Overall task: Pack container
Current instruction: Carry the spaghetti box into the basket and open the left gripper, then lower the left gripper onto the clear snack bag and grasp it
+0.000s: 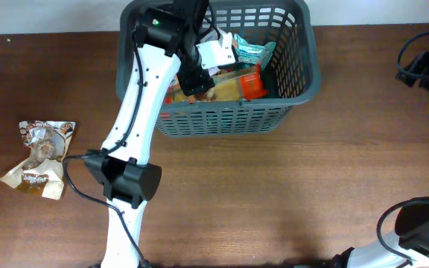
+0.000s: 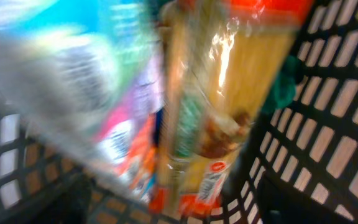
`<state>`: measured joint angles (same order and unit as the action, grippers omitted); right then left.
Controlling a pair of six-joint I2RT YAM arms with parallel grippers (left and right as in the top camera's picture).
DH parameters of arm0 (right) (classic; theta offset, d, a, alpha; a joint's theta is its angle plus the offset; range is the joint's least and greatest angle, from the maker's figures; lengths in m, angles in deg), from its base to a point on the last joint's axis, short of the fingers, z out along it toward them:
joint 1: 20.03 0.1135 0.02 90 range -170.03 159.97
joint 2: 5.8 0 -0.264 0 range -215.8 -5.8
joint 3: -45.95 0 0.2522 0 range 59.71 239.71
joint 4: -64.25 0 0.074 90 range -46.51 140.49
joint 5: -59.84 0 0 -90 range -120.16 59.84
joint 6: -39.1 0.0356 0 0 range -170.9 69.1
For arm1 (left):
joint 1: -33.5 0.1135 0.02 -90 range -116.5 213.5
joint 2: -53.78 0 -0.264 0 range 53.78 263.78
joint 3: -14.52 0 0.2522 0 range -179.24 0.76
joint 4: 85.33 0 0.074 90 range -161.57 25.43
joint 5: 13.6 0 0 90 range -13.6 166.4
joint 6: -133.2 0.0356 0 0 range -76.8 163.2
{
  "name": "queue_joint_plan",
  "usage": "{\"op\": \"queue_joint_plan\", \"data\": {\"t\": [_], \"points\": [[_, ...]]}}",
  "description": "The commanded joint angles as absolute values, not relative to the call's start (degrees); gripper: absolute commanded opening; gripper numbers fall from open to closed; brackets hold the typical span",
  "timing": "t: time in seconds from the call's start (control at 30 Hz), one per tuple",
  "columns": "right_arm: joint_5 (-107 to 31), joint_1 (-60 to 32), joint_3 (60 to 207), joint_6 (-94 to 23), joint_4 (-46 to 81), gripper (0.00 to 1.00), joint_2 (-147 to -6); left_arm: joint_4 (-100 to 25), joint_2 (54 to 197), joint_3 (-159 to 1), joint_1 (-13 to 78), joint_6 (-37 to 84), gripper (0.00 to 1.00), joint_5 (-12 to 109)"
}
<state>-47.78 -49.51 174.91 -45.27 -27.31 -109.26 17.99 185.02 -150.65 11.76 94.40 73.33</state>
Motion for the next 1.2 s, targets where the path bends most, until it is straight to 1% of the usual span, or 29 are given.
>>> {"op": "queue_joint_plan", "data": {"t": [0.0,0.03,0.07,0.17,0.23,0.33,0.4,0.53,0.57,0.67,0.77,0.87,1.03,1.17], "points": [[-47.52,-49.27,174.82,-45.25,-27.35,0.99,-108.6,18.08,179.51,-155.61,11.78,87.3,0.87,80.1],[-47.52,-49.27,174.82,-45.27,-27.35,0.99,-108.62,18.08,178.29,-157.14,11.98,86.36,0.92,81.63],[-47.52,-49.27,174.84,-45.25,-27.35,0.99,-108.6,18.05,176.87,-158.67,12.31,85.46,0.93,83.05],[-47.5,-49.27,174.84,-45.27,-27.35,0.99,-108.62,17.81,171.16,-162.06,14.43,81.48,0.92,85.11],[-47.5,-49.27,174.82,-45.27,-27.35,0.99,-108.6,17.94,166.94,-162.28,17.36,78.77,0.9,85.37],[-47.52,-49.27,174.82,-45.25,-27.35,0.99,-108.6,18.08,161.3,-161.1,24.46,71.78,0.89,85.41],[-47.54,-49.27,174.82,-45.25,-27.35,0.99,-108.62,17.7,157.92,-157.95,30.25,70.31,0.89,85.46],[-47.54,-49.27,174.82,-45.25,-27.35,0.99,-108.6,16.24,153.5,-145.17,44.7,64.06,0.89,85.43],[-47.52,-49.27,174.82,-45.25,-27.35,1.0,-108.6,16.39,153.46,-139.4,49.62,60.15,0.84,84.95],[-47.52,-49.27,174.82,-45.25,-27.35,0.99,-108.62,16.13,154.68,-127.2,55.94,58.18,0.84,81.94],[-47.52,-49.27,174.84,-45.25,-27.33,0.99,-108.6,13.66,156.69,-114.59,59.39,58.18,0.84,80.69],[-47.52,-49.27,174.82,-45.25,-27.33,0.99,-108.6,9.92,159.25,-105.3,61.6,58.2,0.84,81.19],[-47.5,-49.27,174.82,-45.27,-27.33,0.99,-108.62,2.67,164.6,-96.64,64.18,58.77,0.84,82.18],[-47.5,-49.27,174.82,-45.27,-27.44,0.99,-108.6,0.92,169.28,-96.21,66.38,59.49,0.84,81.72]]}}
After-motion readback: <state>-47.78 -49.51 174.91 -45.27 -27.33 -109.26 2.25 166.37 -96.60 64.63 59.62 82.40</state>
